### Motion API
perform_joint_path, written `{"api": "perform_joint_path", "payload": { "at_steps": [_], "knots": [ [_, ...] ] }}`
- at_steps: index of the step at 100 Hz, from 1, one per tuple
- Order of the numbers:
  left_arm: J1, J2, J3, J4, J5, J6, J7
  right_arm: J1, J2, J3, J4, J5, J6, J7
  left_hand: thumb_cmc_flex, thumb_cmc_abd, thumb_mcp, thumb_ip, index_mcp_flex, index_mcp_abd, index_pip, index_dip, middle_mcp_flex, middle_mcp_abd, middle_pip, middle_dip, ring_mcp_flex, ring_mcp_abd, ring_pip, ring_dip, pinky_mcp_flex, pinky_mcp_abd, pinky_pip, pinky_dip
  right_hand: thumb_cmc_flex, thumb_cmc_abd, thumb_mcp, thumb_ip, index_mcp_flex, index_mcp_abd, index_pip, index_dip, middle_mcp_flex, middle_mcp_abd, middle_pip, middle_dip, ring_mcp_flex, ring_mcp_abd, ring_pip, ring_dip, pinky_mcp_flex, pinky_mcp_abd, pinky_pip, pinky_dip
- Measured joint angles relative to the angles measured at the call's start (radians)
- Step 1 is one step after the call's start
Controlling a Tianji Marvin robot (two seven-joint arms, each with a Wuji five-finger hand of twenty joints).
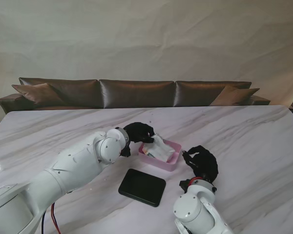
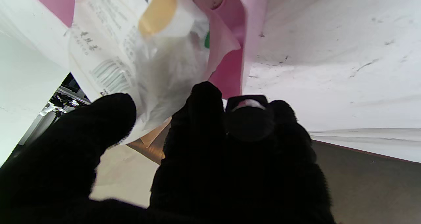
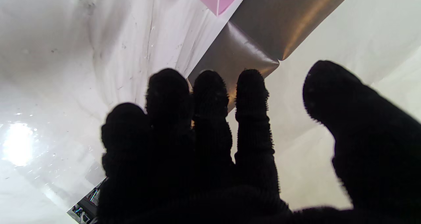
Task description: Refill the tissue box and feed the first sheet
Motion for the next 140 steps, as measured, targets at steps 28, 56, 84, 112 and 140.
{"api": "perform_joint_path", "payload": {
  "at_steps": [28, 56, 84, 112, 140],
  "knots": [
    [0.000, 0.000, 0.001, 0.004, 0.016, 0.005, 0.011, -0.006, 0.003, 0.001, -0.011, -0.003, 0.006, 0.008, 0.003, 0.000, -0.057, 0.000, -0.069, 0.038, -0.100, -0.027, -0.053, -0.001, -0.002, -0.033, 0.001, -0.008, 0.000, 0.010, 0.002, -0.007, 0.000, 0.011, 0.000, 0.000, 0.000, 0.000, 0.000, 0.000, 0.000, -0.001, 0.000, 0.000, 0.000, 0.000, 0.000, 0.000, 0.000, 0.000, 0.000, 0.000, -0.006, 0.000],
    [0.012, 0.008, -0.010, -0.016, 0.045, 0.021, 0.025, -0.011, 0.014, 0.001, -0.022, -0.024, 0.013, 0.060, 0.010, -0.019, -0.086, -0.031, -0.167, 0.065, -0.184, -0.063, -0.109, -0.023, -0.005, -0.045, 0.001, -0.010, 0.000, 0.012, 0.003, -0.007, 0.000, 0.012, 0.000, 0.000, -0.006, 0.000, -0.001, -0.001, -0.001, -0.001, -0.045, 0.000, 0.000, -0.015, -0.064, 0.012, -0.072, -0.025, -0.042, 0.000, -0.046, 0.000],
    [0.112, 0.065, -0.132, -0.186, 0.099, 0.082, 0.027, -0.039, 0.123, 0.040, -0.109, -0.156, -0.098, 0.432, 0.011, -0.019, -0.116, -0.054, -0.198, 0.065, -0.206, -0.084, -0.172, -0.023, -0.052, -0.071, -0.099, -0.009, -0.086, 0.033, -0.080, -0.020, -0.001, 0.012, 0.079, -0.062, 0.095, -0.002, -0.057, -0.047, -0.035, -0.019, -0.233, -0.014, -0.200, -0.174, -0.293, -0.006, -0.496, -0.198, -0.210, -0.002, -0.262, 0.001],
    [0.327, 0.112, -0.316, -0.360, 0.120, 0.055, 0.093, -0.019, 0.200, 0.086, -0.124, -0.247, -0.230, 0.638, 0.011, 0.002, -0.131, -0.054, -0.208, 0.040, -0.172, -0.085, -0.217, -0.023, -0.125, -0.119, -0.242, 0.029, -0.154, 0.048, -0.231, -0.014, -0.001, 0.012, 0.221, -0.233, 0.225, 0.013, -0.075, -0.083, -0.088, 0.052, -0.336, -0.087, -0.234, -0.251, -0.408, -0.096, -0.628, -0.289, -0.362, -0.004, -0.463, 0.011],
    [0.495, 0.142, -0.424, -0.467, 0.155, 0.060, 0.115, 0.074, 0.252, 0.069, -0.024, -0.379, -0.408, 0.743, 0.011, 0.032, -0.132, -0.054, -0.207, 0.030, -0.169, -0.085, -0.257, -0.005, -0.182, -0.173, -0.393, 0.088, -0.317, 0.025, -0.389, 0.017, 0.000, 0.089, 0.318, -0.454, 0.298, -0.004, 0.010, -0.125, -0.060, 0.053, -0.336, -0.162, -0.234, -0.265, -0.428, -0.161, -0.647, -0.320, -0.453, -0.055, -0.642, -0.054]
  ]
}}
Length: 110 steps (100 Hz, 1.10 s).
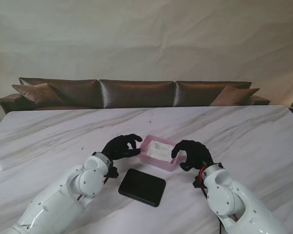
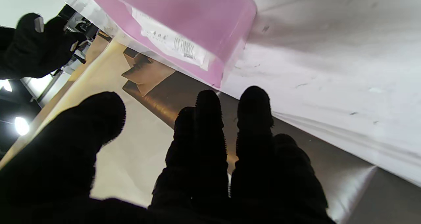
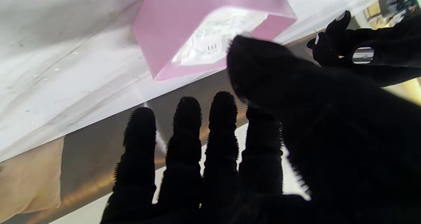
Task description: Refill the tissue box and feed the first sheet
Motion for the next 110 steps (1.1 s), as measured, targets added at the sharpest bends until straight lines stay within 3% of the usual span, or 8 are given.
{"api": "perform_joint_path", "payload": {
  "at_steps": [18, 34, 110],
  "knots": [
    [0.072, 0.007, -0.037, -0.032, 0.009, 0.023, 0.025, 0.043, 0.013, -0.018, 0.045, 0.001, -0.033, 0.024, 0.000, 0.010, 0.000, 0.000, 0.000, 0.000, 0.000, 0.000, 0.000, 0.003, 0.000, -0.011, -0.037, 0.015, -0.028, -0.025, -0.030, 0.009, 0.000, 0.020, 0.063, -0.011, 0.012, -0.001, 0.055, 0.001, -0.004, -0.011, 0.033, -0.026, -0.028, -0.036, 0.000, -0.038, -0.058, -0.051, -0.047, -0.024, -0.049, -0.094],
    [0.112, 0.011, -0.060, -0.059, 0.024, 0.040, 0.033, 0.067, 0.020, -0.038, 0.070, -0.022, -0.078, 0.037, 0.000, 0.020, 0.000, 0.000, 0.000, 0.000, 0.000, 0.000, 0.000, 0.006, 0.000, -0.019, -0.037, 0.017, -0.028, -0.029, -0.030, 0.010, 0.000, 0.020, 0.064, -0.019, 0.014, -0.001, 0.069, 0.001, -0.016, -0.030, 0.071, -0.043, -0.062, -0.064, 0.013, -0.068, -0.135, -0.098, -0.066, -0.036, -0.055, -0.153],
    [0.143, 0.015, -0.073, -0.091, 0.023, 0.069, 0.040, 0.190, 0.031, -0.124, 0.229, -0.091, -0.145, 0.017, 0.000, 0.020, 0.000, 0.000, 0.013, 0.000, -0.002, 0.000, 0.000, 0.026, -0.008, -0.036, -0.037, 0.026, -0.038, -0.055, -0.037, 0.020, 0.000, 0.048, 0.064, -0.027, 0.026, -0.008, 0.121, 0.001, -0.015, -0.040, 0.128, -0.044, -0.063, -0.064, 0.074, -0.068, -0.131, -0.100, -0.078, -0.036, -0.090, -0.192]
  ]
}}
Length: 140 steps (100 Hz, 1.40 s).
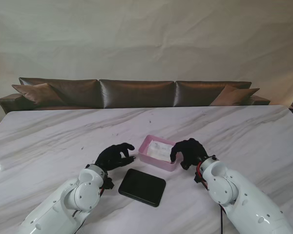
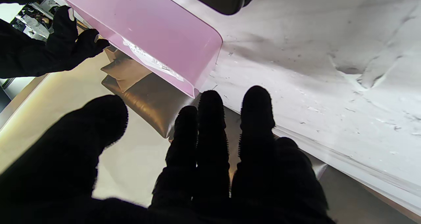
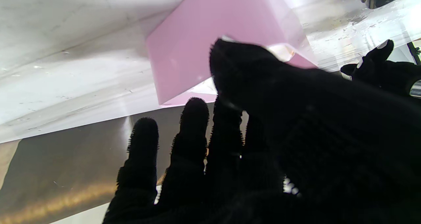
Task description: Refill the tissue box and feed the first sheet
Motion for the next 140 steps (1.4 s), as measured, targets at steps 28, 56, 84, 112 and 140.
{"api": "perform_joint_path", "payload": {
  "at_steps": [28, 56, 84, 112, 140],
  "knots": [
    [0.000, 0.000, -0.001, 0.000, -0.001, 0.006, -0.011, 0.035, -0.001, -0.032, 0.057, -0.004, -0.014, -0.018, 0.000, 0.000, 0.000, 0.000, 0.011, 0.000, 0.000, 0.000, 0.000, 0.002, -0.001, -0.007, 0.000, 0.004, 0.000, 0.000, -0.003, 0.003, 0.000, 0.008, 0.000, 0.000, 0.000, 0.000, 0.001, -0.004, 0.001, 0.000, 0.000, 0.000, 0.000, 0.000, 0.014, 0.000, 0.012, 0.000, 0.000, 0.000, 0.000, -0.010],
    [0.006, 0.002, -0.003, -0.004, -0.003, 0.011, -0.018, 0.052, -0.002, -0.052, 0.091, 0.013, -0.016, -0.023, 0.001, 0.011, 0.000, 0.000, 0.012, 0.000, -0.002, 0.000, 0.000, 0.002, -0.001, -0.009, -0.001, 0.004, 0.000, -0.009, -0.004, 0.003, 0.000, 0.014, -0.057, 0.001, 0.000, -0.008, 0.048, -0.052, 0.023, -0.003, 0.064, -0.001, 0.001, 0.008, 0.069, -0.002, 0.043, 0.016, 0.006, 0.000, 0.000, -0.010],
    [0.013, 0.003, -0.011, -0.008, -0.007, 0.012, -0.020, 0.071, -0.007, -0.081, 0.129, 0.021, -0.021, -0.051, 0.002, 0.011, 0.000, 0.000, 0.012, 0.000, -0.003, 0.000, 0.000, 0.003, -0.001, -0.011, -0.001, 0.004, 0.000, -0.009, -0.004, 0.003, 0.000, 0.018, -0.145, -0.027, -0.014, -0.213, 0.049, -0.141, 0.150, -0.162, 0.135, -0.003, 0.063, 0.100, 0.126, -0.001, 0.136, 0.113, 0.018, 0.000, 0.017, -0.010],
    [0.018, 0.003, -0.016, -0.012, -0.013, 0.015, -0.021, 0.061, -0.013, -0.067, 0.118, 0.014, -0.009, -0.062, 0.002, 0.011, 0.000, 0.000, 0.012, 0.000, -0.009, 0.000, 0.000, 0.004, -0.001, -0.011, -0.001, 0.004, 0.000, -0.009, -0.004, 0.003, 0.000, 0.018, -0.161, -0.031, -0.035, -0.258, 0.060, -0.163, 0.185, -0.221, 0.161, -0.004, 0.073, 0.107, 0.152, 0.012, 0.155, 0.125, 0.038, 0.003, 0.039, -0.006],
    [0.017, 0.003, -0.012, -0.011, -0.021, 0.015, -0.018, 0.008, 0.000, -0.012, 0.015, -0.044, -0.007, -0.021, 0.002, 0.011, 0.000, 0.000, 0.012, 0.000, -0.010, 0.000, 0.000, 0.004, -0.001, -0.011, -0.001, 0.004, 0.000, -0.009, -0.004, 0.003, 0.000, 0.019, -0.172, -0.031, -0.036, -0.248, 0.060, -0.163, 0.163, -0.208, 0.161, -0.004, 0.065, 0.107, 0.152, 0.012, 0.149, 0.125, 0.048, 0.005, 0.051, 0.002]
  ]
}}
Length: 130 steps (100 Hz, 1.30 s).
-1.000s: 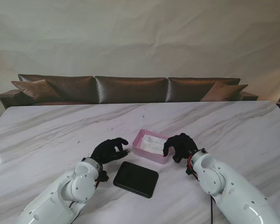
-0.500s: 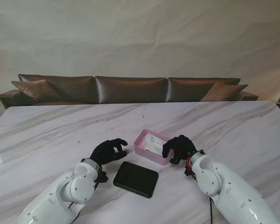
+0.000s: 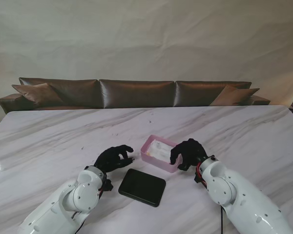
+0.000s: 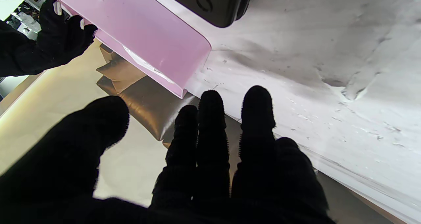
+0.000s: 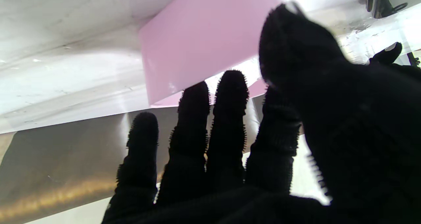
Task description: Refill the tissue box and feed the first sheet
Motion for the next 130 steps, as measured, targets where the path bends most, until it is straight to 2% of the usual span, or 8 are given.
{"api": "perform_joint_path", "payload": {
  "at_steps": [26, 63, 78, 85, 101, 111, 130],
  "knots": [
    [0.000, 0.000, -0.002, -0.002, -0.001, 0.000, 0.000, 0.015, 0.006, -0.016, 0.023, 0.010, -0.013, 0.014, 0.000, 0.010, 0.000, 0.000, 0.000, 0.000, 0.000, 0.000, 0.000, 0.000, 0.000, 0.000, 0.000, 0.000, 0.000, -0.001, 0.000, 0.000, 0.000, 0.000, 0.000, 0.000, 0.000, 0.000, -0.001, -0.002, 0.001, 0.001, 0.000, 0.000, 0.000, 0.000, 0.000, 0.000, 0.000, 0.000, -0.003, 0.001, 0.000, 0.000],
    [0.009, 0.000, -0.009, -0.009, 0.002, 0.007, -0.003, 0.065, 0.006, -0.080, 0.100, 0.013, -0.033, -0.011, 0.008, 0.010, 0.000, 0.000, 0.000, 0.000, 0.000, 0.000, 0.000, 0.000, 0.000, 0.000, 0.000, 0.000, 0.000, -0.001, -0.002, 0.000, 0.000, 0.001, -0.009, 0.000, -0.006, 0.000, -0.001, 0.000, 0.000, -0.010, 0.000, 0.000, 0.000, 0.000, 0.000, -0.008, -0.001, 0.000, 0.005, 0.028, 0.014, 0.008],
    [0.009, 0.000, -0.009, -0.009, 0.002, 0.007, -0.001, 0.093, 0.005, -0.109, 0.139, 0.014, -0.050, -0.023, 0.008, 0.010, 0.000, 0.000, 0.008, 0.000, -0.001, 0.000, 0.000, 0.001, 0.000, 0.000, 0.000, 0.001, 0.000, -0.001, -0.003, 0.001, 0.000, 0.001, -0.041, 0.000, -0.013, -0.028, -0.001, 0.000, 0.025, -0.010, 0.006, 0.000, 0.000, 0.000, 0.003, -0.014, 0.001, 0.001, 0.006, 0.034, 0.014, 0.008],
    [0.011, 0.000, -0.010, -0.009, 0.002, 0.007, -0.001, 0.104, 0.004, -0.120, 0.156, 0.016, -0.053, -0.029, 0.008, 0.010, 0.000, 0.000, 0.013, 0.000, -0.001, 0.000, 0.000, 0.001, 0.000, 0.000, 0.000, 0.001, 0.000, -0.001, -0.004, 0.001, 0.000, 0.002, -0.068, -0.001, -0.016, -0.054, -0.001, 0.000, 0.052, -0.010, 0.028, -0.001, -0.002, 0.000, 0.022, -0.015, 0.016, 0.003, 0.014, 0.033, 0.014, 0.008],
    [0.015, 0.000, -0.015, -0.009, 0.005, 0.007, 0.000, 0.122, 0.000, -0.144, 0.187, 0.016, -0.055, -0.064, 0.008, 0.010, 0.000, 0.000, 0.014, 0.000, -0.001, 0.000, 0.000, 0.001, 0.000, 0.000, 0.000, 0.002, 0.000, -0.001, -0.004, 0.002, 0.000, 0.003, -0.112, -0.073, -0.015, -0.111, 0.004, -0.013, 0.117, 0.019, 0.075, -0.004, 0.025, 0.025, 0.063, -0.014, 0.057, 0.029, 0.027, 0.031, 0.037, 0.011],
    [0.019, 0.000, -0.019, -0.009, 0.006, 0.009, 0.002, 0.133, -0.005, -0.158, 0.207, 0.019, -0.056, -0.087, 0.008, 0.010, 0.000, 0.000, 0.014, 0.000, -0.001, 0.000, 0.000, 0.001, 0.000, 0.000, 0.000, 0.002, 0.000, -0.001, -0.005, 0.002, 0.000, 0.003, -0.122, -0.092, -0.011, -0.135, 0.014, -0.026, 0.169, 0.057, 0.077, -0.004, 0.083, 0.065, 0.075, -0.005, 0.115, 0.075, 0.032, 0.029, 0.051, 0.024],
    [0.028, 0.000, -0.026, -0.013, 0.009, 0.013, 0.006, 0.143, -0.009, -0.172, 0.223, 0.020, -0.058, -0.104, 0.008, 0.010, 0.000, 0.000, 0.014, 0.000, -0.001, 0.000, 0.000, 0.001, 0.000, 0.000, -0.001, 0.003, 0.000, -0.001, -0.006, 0.003, 0.000, 0.004, -0.150, -0.109, -0.008, -0.139, 0.015, -0.044, 0.195, 0.126, 0.077, -0.004, 0.209, 0.174, 0.075, 0.008, 0.250, 0.174, 0.036, 0.030, 0.065, 0.036]
  ]
}}
